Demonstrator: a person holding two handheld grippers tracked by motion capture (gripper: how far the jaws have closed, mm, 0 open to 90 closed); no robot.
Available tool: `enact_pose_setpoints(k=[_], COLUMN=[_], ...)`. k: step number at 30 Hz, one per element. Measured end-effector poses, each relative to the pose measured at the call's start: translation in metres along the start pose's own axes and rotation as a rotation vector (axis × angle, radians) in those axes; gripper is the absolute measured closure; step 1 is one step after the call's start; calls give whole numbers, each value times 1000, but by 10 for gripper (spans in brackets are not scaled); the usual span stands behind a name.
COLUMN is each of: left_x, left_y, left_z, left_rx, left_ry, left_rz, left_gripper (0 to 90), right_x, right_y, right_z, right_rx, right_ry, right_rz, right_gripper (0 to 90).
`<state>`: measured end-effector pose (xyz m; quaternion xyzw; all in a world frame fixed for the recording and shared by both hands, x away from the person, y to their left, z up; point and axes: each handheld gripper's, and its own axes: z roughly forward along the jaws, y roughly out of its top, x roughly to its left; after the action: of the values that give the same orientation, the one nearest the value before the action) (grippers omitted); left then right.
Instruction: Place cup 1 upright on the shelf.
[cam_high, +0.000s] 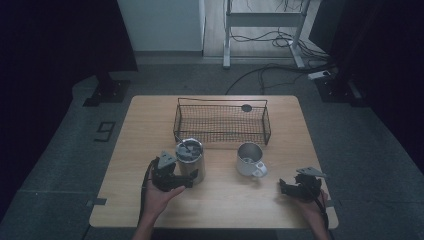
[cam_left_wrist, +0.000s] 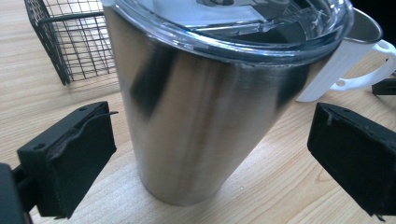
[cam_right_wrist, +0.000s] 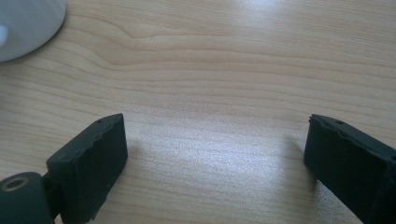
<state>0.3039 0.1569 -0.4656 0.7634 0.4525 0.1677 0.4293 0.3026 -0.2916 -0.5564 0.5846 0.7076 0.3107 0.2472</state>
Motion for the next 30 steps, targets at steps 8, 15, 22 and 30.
enact_pose_setpoints(k=[8, 15, 22, 30], left_x=[-3, -3, 2, 2], left_y=[4, 6, 10, 10], left_z=[9, 15, 23, 29], left_rx=[10, 13, 8, 2], left_ry=[4, 18, 18, 20], left_rz=[4, -6, -16, -15], left_gripper=[3, 3, 9, 7], right_x=[0, 0, 0, 0], right_y=[0, 0, 0, 0], right_z=[0, 0, 0, 0], right_rx=[0, 0, -1, -1], right_ry=[1, 1, 2, 2], right_rz=[0, -1, -1, -1], right_gripper=[62, 62, 64, 64])
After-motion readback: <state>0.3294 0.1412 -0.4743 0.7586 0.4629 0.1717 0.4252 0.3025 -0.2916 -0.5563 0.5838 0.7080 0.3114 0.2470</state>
